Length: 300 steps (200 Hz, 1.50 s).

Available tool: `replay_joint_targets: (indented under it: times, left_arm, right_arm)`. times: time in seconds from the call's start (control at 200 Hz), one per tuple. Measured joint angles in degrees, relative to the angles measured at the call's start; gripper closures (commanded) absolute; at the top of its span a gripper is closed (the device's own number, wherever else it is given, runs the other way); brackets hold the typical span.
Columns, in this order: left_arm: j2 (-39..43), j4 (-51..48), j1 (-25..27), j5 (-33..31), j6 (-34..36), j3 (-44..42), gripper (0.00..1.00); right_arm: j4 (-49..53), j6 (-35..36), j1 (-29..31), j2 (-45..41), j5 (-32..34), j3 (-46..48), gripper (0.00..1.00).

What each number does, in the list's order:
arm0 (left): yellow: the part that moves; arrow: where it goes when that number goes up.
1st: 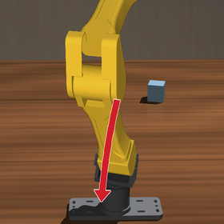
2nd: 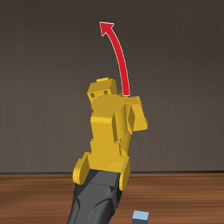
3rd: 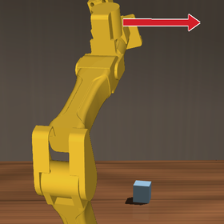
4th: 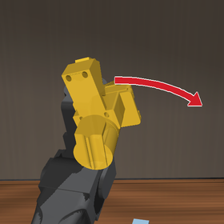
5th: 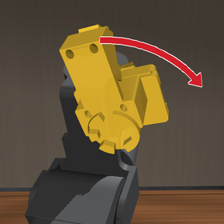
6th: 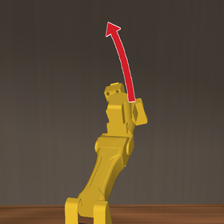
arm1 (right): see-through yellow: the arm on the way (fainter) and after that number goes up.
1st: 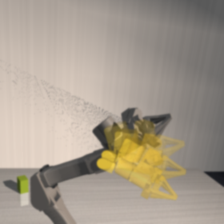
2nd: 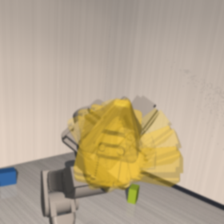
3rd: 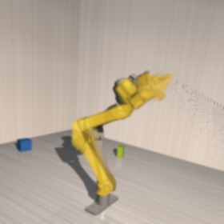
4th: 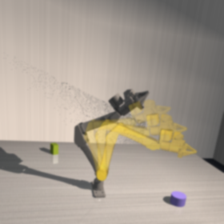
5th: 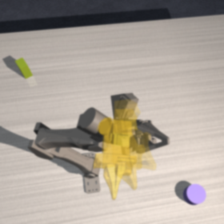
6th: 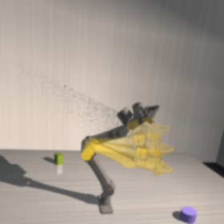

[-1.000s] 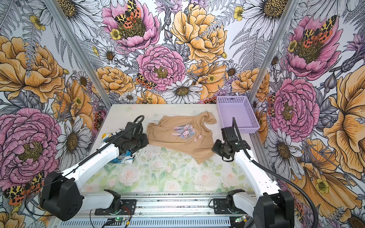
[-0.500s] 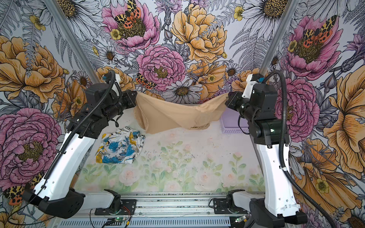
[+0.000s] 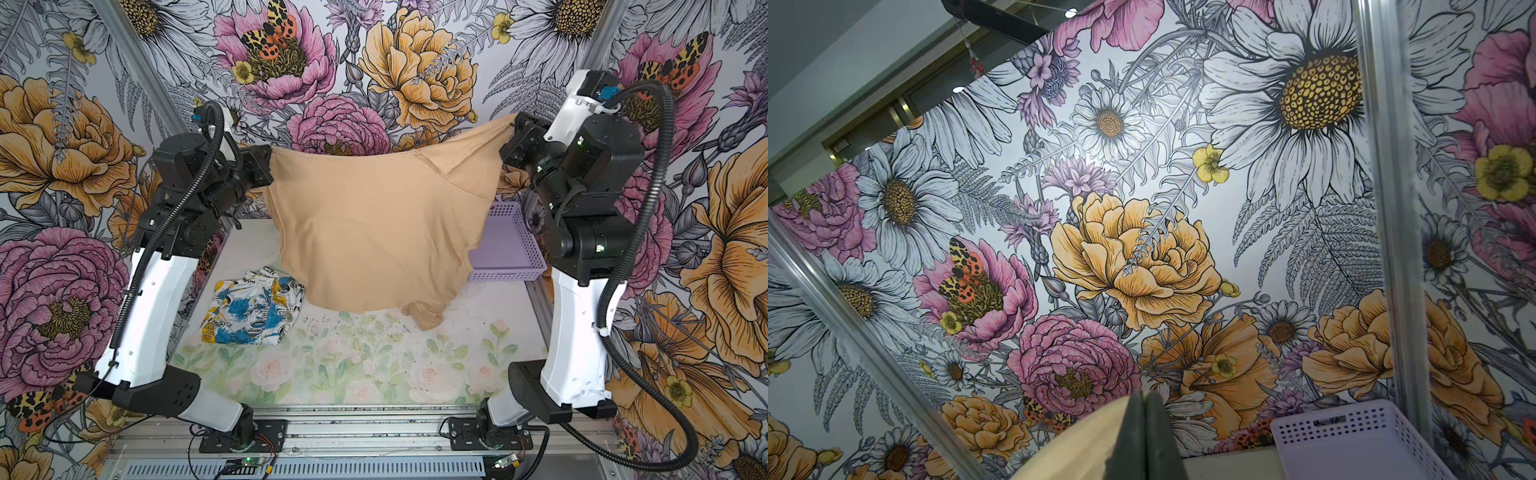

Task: Fold and stack the mixed laundry pile
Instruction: 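Grasp the T-shirt hem with both grippers and lift it high, then swing the lifted T-shirt away from the robot with both grippers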

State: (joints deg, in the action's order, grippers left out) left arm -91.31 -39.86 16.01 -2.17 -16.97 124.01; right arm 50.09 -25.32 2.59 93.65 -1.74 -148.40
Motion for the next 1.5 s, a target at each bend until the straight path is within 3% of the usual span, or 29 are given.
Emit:
replay_joint_targets:
  times: [0.235, 0.44, 0.59, 0.761, 0.876, 0.991, 1.111, 1.246, 1.386, 1.501]
  left_arm:
    - [-11.28, 1.51, -3.06, 4.92, -1.05, 6.25, 1.00]
    - [-22.73, 3.69, -6.34, 8.24, -3.28, 15.61, 1.00]
    - [-28.83, 5.07, -7.72, 10.08, -4.37, 25.18, 1.00]
    - [-26.14, 9.38, -8.39, 11.96, -5.01, 23.80, 1.00]
    - [-19.02, 13.33, -8.41, 13.73, -4.94, 13.14, 1.00]
    - [-8.13, 19.58, -8.41, 14.99, -4.96, -6.23, 1.00]
    - [3.08, 26.67, -8.41, 16.35, -4.98, -28.85, 1.00]
    - [11.15, 31.82, -8.41, 17.33, -4.94, -50.29, 1.00]
    - [16.20, 33.51, -8.24, 17.94, -5.07, -67.10, 1.00]
    - [20.04, 34.03, -7.37, 17.94, -5.73, -76.63, 1.00]
  right_arm:
    - [-3.98, 0.09, -2.71, 11.52, -1.77, -1.03, 1.00]
    - [-7.32, -1.73, -4.98, 23.23, -5.16, -12.76, 1.00]
    - [-12.39, -2.91, -6.23, 23.80, -7.19, -14.91, 1.00]
    - [-16.94, -2.67, -7.80, 21.97, -10.05, -15.63, 1.00]
    - [-19.10, -2.08, -9.05, 17.14, -13.33, -9.40, 1.00]
    - [-20.48, -1.03, -9.40, 9.66, -17.55, 3.15, 1.00]
    - [-23.08, 1.09, -8.55, -0.48, -21.55, 23.65, 1.00]
    - [-26.16, 2.54, -6.97, -13.66, -23.58, 52.74, 1.00]
    - [-26.38, 2.10, -6.54, -26.16, -24.28, 78.53, 1.00]
    - [-25.00, 1.29, -6.54, -34.12, -24.55, 91.58, 1.00]
